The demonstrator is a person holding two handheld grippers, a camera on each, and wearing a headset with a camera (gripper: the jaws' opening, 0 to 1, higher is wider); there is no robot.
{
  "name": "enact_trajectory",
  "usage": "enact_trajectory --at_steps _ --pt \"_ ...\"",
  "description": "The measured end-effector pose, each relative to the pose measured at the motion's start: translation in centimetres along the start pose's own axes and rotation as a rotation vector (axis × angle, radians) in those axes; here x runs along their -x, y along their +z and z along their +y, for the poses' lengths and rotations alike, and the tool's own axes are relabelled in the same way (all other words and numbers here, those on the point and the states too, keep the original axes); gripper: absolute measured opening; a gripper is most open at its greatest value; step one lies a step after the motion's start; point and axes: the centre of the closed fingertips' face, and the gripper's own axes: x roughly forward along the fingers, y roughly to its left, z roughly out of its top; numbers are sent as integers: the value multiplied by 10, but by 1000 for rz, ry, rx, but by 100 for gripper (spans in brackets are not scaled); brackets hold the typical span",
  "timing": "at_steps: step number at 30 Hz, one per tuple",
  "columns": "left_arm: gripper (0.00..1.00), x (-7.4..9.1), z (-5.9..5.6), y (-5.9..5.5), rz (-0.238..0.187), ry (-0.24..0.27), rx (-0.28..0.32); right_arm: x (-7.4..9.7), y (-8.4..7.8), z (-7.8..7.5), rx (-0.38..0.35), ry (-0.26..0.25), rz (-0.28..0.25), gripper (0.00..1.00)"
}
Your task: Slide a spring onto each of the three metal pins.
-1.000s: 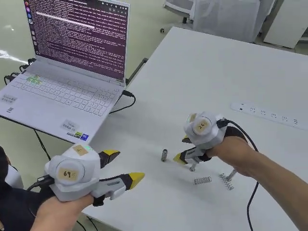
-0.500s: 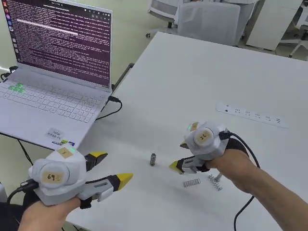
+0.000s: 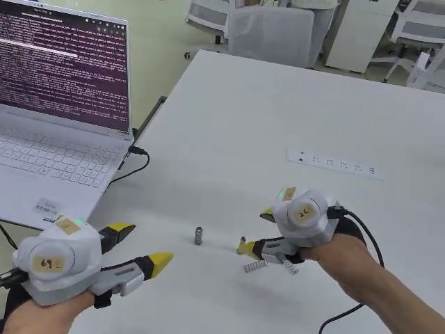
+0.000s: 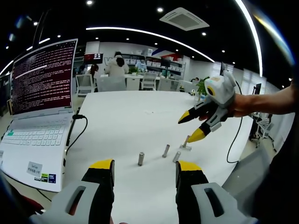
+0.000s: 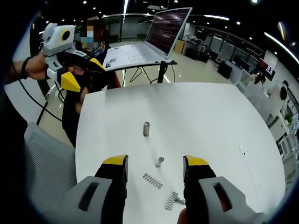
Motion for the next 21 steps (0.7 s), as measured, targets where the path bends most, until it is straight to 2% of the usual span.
enact_trajectory --at_steps 5,15,21 --pt "48 -4 -1 1 5 -11 -6 12 -17 -3 -50 -31 -12 46" --pt "48 -12 -6 2 17 -36 -18 55 -48 -12 -172 -135 -61 50" --pt "48 -16 -7 1 21 -43 -17 75 -56 -15 -251 -183 -109 51"
